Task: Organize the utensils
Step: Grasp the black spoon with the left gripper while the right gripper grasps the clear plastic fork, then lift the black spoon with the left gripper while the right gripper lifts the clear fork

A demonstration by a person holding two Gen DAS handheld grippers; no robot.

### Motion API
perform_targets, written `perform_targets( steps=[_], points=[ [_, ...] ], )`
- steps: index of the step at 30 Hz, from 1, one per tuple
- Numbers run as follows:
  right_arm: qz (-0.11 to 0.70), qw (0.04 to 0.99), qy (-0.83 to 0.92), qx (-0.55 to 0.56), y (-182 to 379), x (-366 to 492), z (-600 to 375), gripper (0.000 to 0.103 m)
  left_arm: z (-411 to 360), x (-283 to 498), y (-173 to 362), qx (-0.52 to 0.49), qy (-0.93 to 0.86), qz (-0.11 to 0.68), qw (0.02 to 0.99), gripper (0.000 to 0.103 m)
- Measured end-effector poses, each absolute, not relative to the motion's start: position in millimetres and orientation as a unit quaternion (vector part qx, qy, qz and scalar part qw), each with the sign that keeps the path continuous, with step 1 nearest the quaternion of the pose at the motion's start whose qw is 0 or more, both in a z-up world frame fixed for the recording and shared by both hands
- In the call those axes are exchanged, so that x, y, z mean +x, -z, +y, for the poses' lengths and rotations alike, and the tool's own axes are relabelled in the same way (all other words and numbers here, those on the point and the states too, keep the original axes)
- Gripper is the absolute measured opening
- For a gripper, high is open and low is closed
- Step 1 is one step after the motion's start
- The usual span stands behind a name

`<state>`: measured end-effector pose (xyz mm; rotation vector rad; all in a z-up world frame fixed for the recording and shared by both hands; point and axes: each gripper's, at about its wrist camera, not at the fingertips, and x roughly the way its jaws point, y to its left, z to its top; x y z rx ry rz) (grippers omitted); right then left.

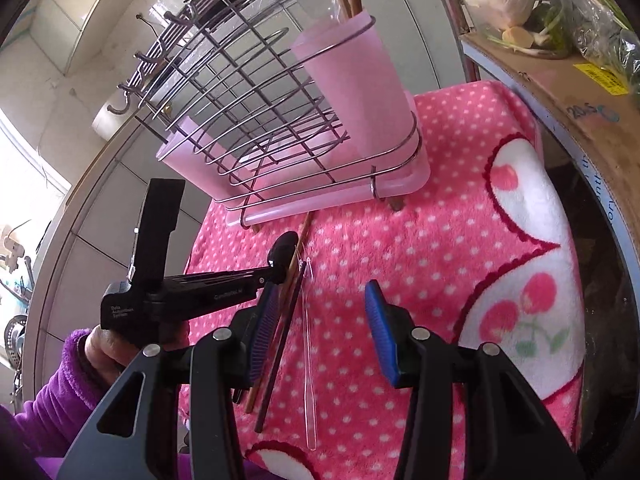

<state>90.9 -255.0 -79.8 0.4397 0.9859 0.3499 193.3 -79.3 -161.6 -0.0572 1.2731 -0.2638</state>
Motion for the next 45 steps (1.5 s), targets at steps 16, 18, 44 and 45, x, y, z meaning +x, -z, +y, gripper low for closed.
perform_targets(
  steps=[16,18,44,45],
  points=[
    [0.556,0.809,-0.166,0.093,127,104,-184,0.016,-12,165,136,-0.096,0.130,0.558,0.814,0.004],
    [0.561,0.809,-0.161,0.069,132,109,-171,0.016,-7,163,131,-0.101,0.136,0.552,0.817,0.004],
    [0.583,0.808,-0.050,0.072,139,146,-198,0.007,20,158,128,-0.129,0.150,0.540,0.818,0.004],
    [0.584,0.807,-0.048,0.068,140,152,-192,0.007,22,158,128,-0.129,0.149,0.540,0.818,0.004]
  ],
)
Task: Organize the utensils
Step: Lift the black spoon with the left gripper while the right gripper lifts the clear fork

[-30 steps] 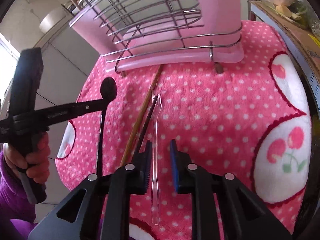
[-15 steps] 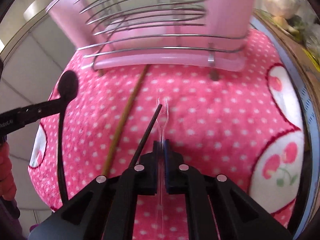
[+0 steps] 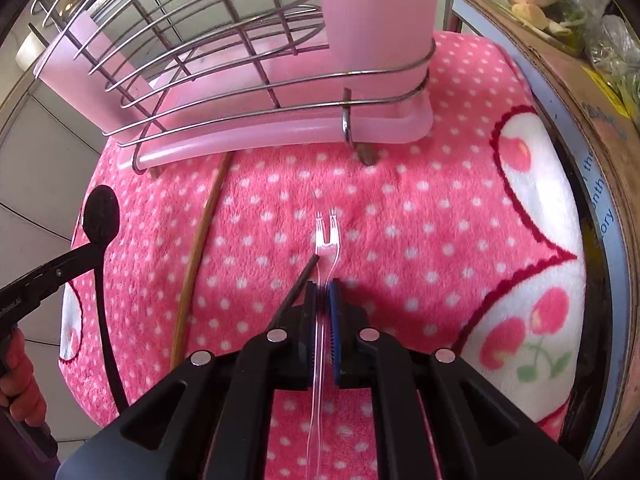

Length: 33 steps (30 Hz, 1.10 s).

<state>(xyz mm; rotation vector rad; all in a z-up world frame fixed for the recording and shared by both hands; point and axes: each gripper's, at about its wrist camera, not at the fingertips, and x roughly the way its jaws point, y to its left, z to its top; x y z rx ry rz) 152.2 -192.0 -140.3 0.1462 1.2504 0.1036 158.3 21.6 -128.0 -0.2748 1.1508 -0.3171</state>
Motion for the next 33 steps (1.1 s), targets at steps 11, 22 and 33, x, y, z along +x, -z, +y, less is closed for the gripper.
perform_targets(
  steps=[11,22,33],
  points=[
    [0.573,0.807,-0.076,0.117,149,148,-215,0.006,26,154,123,-0.135,0.150,0.535,0.820,0.004],
    [0.474,0.861,-0.084,0.161,99,109,-251,0.006,35,143,100,-0.135,0.143,0.505,0.841,0.004],
    [0.349,0.917,-0.111,0.160,36,79,-242,0.006,44,121,55,-0.147,0.148,0.418,0.884,0.004]
  ],
)
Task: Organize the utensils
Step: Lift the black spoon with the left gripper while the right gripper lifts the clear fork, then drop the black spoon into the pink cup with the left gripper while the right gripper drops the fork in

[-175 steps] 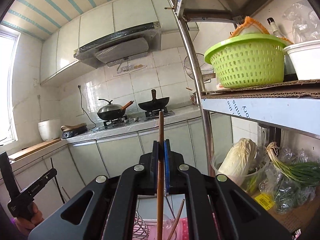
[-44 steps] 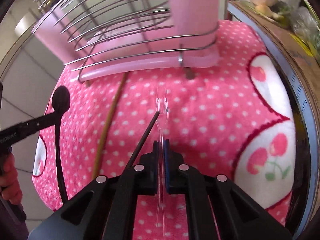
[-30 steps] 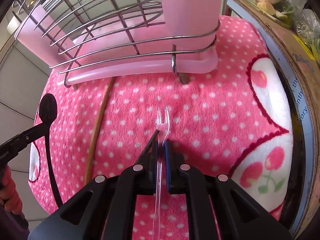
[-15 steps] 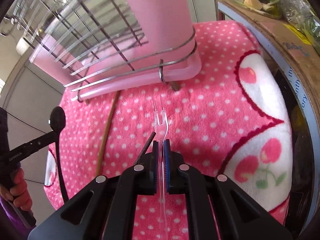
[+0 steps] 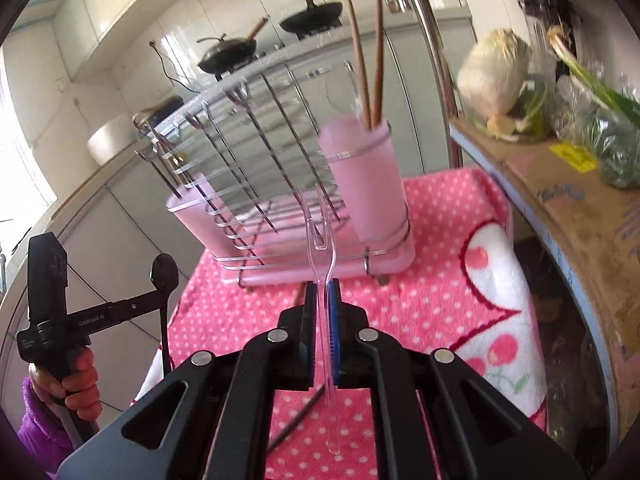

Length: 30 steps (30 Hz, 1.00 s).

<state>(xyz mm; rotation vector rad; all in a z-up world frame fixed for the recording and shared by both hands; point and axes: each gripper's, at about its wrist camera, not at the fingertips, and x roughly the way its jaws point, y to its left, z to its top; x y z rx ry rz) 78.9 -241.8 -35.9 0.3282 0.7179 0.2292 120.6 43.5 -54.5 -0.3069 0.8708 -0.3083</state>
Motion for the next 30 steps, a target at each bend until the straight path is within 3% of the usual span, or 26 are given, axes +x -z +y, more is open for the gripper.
perform_targets(
  steps=[21,30],
  points=[
    [0.171,0.969,-0.128,0.125,-93,88,-252,0.006,45,104,-88,-0.125,0.135,0.153,0.971,0.004],
    [0.094,0.986,-0.093,0.102,-120,129,-266,0.006,40,136,-118,-0.113,0.080,0.063,0.988,0.004]
  ],
)
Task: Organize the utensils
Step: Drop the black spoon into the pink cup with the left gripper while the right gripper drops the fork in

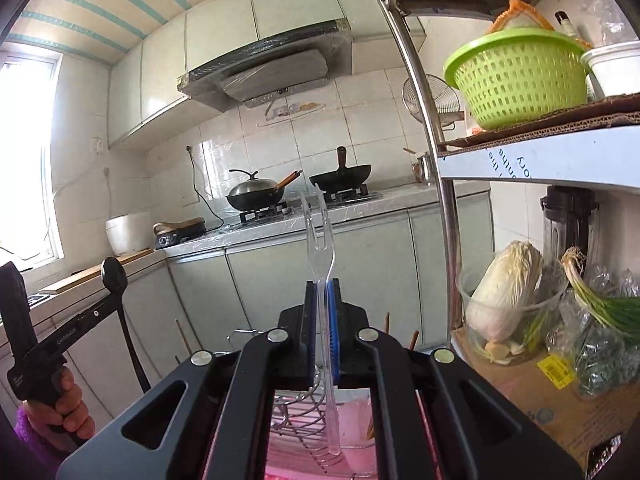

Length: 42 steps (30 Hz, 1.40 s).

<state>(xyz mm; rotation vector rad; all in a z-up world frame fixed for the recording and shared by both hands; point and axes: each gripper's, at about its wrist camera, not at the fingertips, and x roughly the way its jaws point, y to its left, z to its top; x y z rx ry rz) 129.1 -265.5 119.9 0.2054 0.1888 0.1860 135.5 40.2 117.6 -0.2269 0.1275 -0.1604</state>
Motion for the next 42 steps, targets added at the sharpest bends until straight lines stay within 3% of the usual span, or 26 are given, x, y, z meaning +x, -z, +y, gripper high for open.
perform_targets(
  steps=[17,42],
  points=[
    [0.121,0.987,-0.073,0.082,-67,177,-259,0.006,20,185,-64,-0.033,-0.004,0.035,0.999,0.004],
    [0.260,0.951,-0.083,0.143,5,160,-260,0.006,13,175,5,-0.044,0.087,0.187,0.977,0.006]
  ],
)
